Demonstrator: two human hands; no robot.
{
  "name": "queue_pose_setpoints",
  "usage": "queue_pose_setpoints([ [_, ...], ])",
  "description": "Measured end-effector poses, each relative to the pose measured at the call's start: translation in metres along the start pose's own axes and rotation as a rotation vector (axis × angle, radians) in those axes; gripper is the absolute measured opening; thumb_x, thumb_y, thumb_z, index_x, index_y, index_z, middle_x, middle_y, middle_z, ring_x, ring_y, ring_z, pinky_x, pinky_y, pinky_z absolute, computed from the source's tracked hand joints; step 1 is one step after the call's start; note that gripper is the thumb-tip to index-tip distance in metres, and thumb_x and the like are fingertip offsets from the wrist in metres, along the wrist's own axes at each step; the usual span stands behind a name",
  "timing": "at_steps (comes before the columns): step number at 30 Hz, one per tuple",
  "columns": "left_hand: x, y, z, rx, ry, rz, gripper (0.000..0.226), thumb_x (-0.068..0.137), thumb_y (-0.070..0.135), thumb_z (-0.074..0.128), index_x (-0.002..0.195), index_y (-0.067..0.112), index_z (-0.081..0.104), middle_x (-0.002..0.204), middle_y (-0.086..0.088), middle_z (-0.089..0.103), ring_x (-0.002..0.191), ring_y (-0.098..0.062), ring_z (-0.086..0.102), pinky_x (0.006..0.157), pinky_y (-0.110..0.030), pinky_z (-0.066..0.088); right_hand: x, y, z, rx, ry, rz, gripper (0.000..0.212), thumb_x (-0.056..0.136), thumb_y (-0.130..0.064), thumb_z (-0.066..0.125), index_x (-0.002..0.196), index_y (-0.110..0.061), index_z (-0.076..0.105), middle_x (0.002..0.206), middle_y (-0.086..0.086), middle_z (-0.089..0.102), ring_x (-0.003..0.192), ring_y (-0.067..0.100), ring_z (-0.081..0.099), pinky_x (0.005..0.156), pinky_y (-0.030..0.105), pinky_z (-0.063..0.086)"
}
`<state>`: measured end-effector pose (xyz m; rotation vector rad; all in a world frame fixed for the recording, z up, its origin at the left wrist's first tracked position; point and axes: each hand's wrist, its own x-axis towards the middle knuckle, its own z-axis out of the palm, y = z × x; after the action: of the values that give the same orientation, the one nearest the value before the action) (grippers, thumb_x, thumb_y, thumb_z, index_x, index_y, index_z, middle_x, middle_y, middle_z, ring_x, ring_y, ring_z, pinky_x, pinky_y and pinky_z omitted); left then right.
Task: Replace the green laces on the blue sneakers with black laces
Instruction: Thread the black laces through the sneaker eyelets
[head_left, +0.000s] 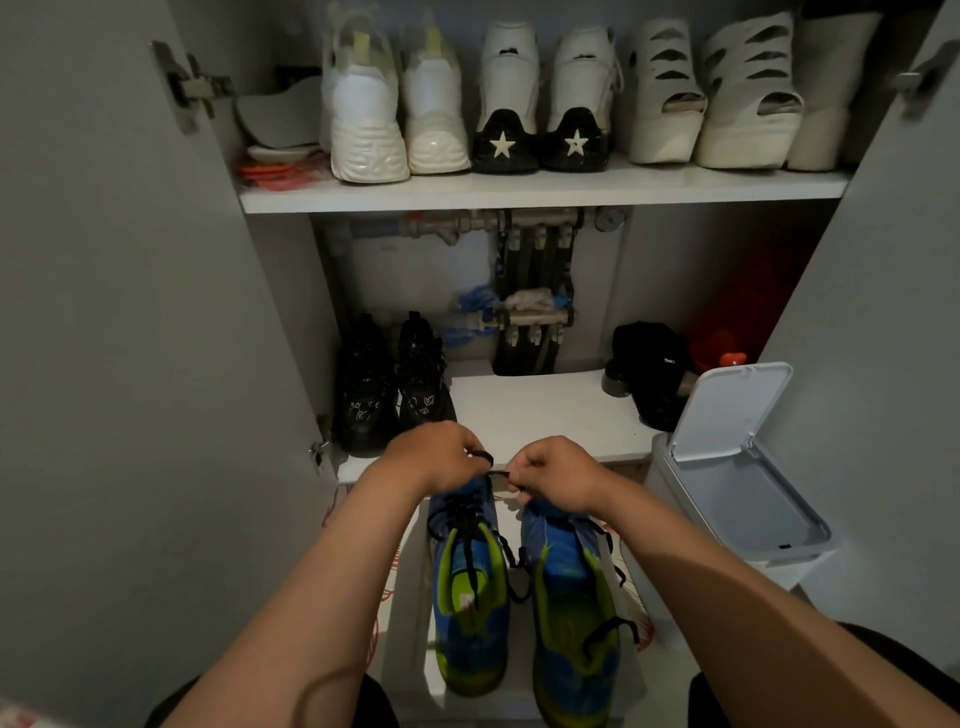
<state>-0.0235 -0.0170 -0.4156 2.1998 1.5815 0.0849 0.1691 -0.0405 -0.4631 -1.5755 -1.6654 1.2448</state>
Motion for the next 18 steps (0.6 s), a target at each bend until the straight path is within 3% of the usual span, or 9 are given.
queue_pose_setpoints([
  [3, -0.001, -0.001, -0.003, 0.145, 0.001, -0.073, 0.031, 0.087, 0.054, 0.059, 0.081, 0.026, 0.071, 0.077, 0.007, 0.064, 0.079, -0.015, 0.061, 0.061, -0.026, 0.043, 0.002, 0.004, -0.002, -0.059, 0.031, -0.007, 0.014, 0.096, -0.004, 0.061, 0.101, -0.010, 0.073, 0.087, 0.004, 0.072, 0.070, 0.009, 0.068, 0.068, 0.016, 0.054],
  [5, -0.001, -0.004, -0.002, 0.248, 0.050, -0.137, 0.029, 0.093, 0.048, 0.055, 0.090, 0.024, 0.071, 0.084, 0.003, 0.065, 0.082, -0.017, 0.061, 0.060, -0.026, 0.040, 0.002, 0.008, -0.007, -0.154, 0.085, -0.021, 0.020, 0.097, -0.004, 0.058, 0.109, -0.011, 0.072, 0.098, 0.003, 0.071, 0.082, 0.011, 0.067, 0.079, 0.018, 0.053],
  [9, -0.001, -0.009, 0.003, 0.330, -0.007, -0.245, 0.027, 0.093, 0.022, 0.055, 0.117, 0.018, 0.067, 0.112, -0.003, 0.067, 0.099, -0.022, 0.063, 0.075, -0.030, 0.049, -0.002, 0.021, -0.022, -0.299, 0.140, 0.049, 0.022, 0.097, -0.002, 0.055, 0.111, -0.006, 0.071, 0.115, 0.009, 0.070, 0.109, 0.021, 0.063, 0.101, 0.029, 0.049],
  [11, 0.001, -0.010, 0.008, 0.287, -0.070, -0.244, 0.038, 0.091, 0.012, 0.055, 0.129, 0.017, 0.060, 0.129, -0.006, 0.060, 0.113, -0.024, 0.059, 0.088, -0.032, 0.050, -0.006, 0.032, -0.026, -0.387, 0.108, 0.097, 0.023, 0.097, -0.002, 0.054, 0.112, -0.008, 0.071, 0.119, 0.008, 0.069, 0.113, 0.021, 0.062, 0.101, 0.028, 0.047],
  [14, 0.006, -0.004, 0.011, 0.241, -0.032, -0.164, 0.053, 0.090, 0.009, 0.054, 0.141, 0.024, 0.051, 0.143, -0.008, 0.046, 0.129, -0.028, 0.046, 0.103, -0.037, 0.042, -0.011, 0.046, -0.026, -0.500, 0.042, 0.144, 0.033, 0.093, 0.000, 0.057, 0.121, -0.014, 0.067, 0.127, 0.005, 0.064, 0.119, 0.020, 0.058, 0.096, 0.022, 0.042],
  [18, 0.017, 0.018, 0.027, 0.254, -0.064, 0.019, 0.053, 0.089, 0.012, 0.052, 0.138, 0.031, 0.055, 0.147, -0.005, 0.044, 0.136, -0.028, 0.037, 0.111, -0.039, 0.031, -0.012, 0.059, -0.020, -0.561, -0.002, 0.155, 0.030, 0.092, -0.014, 0.067, 0.121, -0.017, 0.064, 0.126, 0.005, 0.062, 0.115, 0.021, 0.058, 0.091, 0.020, 0.042],
])
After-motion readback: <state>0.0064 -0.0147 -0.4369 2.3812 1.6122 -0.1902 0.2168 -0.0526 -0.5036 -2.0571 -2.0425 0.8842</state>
